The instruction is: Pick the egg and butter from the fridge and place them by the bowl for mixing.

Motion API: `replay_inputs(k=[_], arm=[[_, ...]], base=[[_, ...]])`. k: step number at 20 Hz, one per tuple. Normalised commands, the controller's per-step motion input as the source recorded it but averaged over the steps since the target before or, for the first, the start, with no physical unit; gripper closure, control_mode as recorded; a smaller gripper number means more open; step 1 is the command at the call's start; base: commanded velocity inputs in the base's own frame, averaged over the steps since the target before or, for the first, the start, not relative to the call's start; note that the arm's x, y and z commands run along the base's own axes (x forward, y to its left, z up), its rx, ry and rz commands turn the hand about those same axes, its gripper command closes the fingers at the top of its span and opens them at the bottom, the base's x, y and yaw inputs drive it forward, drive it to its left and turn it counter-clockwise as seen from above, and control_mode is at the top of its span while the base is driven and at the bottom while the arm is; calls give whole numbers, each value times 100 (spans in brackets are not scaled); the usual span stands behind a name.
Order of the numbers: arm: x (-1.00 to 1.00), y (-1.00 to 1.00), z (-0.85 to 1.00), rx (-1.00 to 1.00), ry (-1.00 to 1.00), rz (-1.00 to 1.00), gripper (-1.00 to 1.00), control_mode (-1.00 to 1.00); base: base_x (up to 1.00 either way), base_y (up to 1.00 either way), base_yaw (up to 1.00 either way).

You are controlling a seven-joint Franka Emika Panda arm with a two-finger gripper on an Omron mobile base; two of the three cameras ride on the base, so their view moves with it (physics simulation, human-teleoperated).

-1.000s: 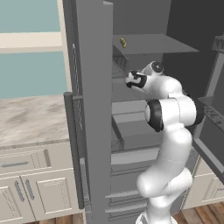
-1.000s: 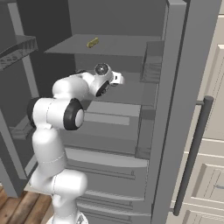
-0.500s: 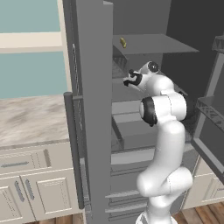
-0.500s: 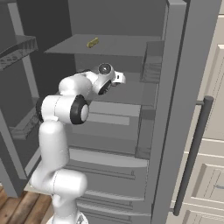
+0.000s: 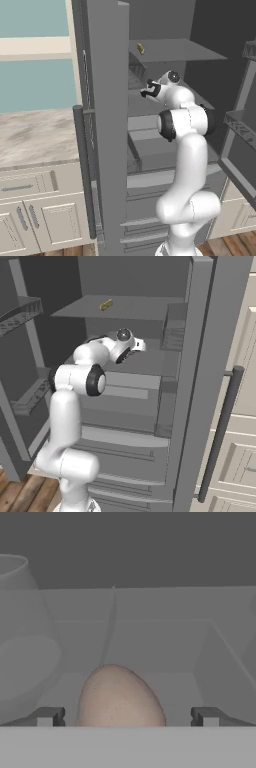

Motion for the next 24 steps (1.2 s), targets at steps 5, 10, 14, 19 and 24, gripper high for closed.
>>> replay_inputs(k=[5, 10, 14, 19, 24], arm=[[12, 0, -12, 0, 0, 0, -100, -100], [1, 0, -11, 0, 1, 0, 100, -100], [0, 0, 0, 0, 0, 0, 100, -100], [0, 0, 0, 0, 0, 0, 100, -100], [-33, -1, 0, 0, 0, 0, 100, -100]], base=[[0, 0, 0], [0, 0, 0], [0, 0, 0], [0, 0, 0], [0, 0, 0]])
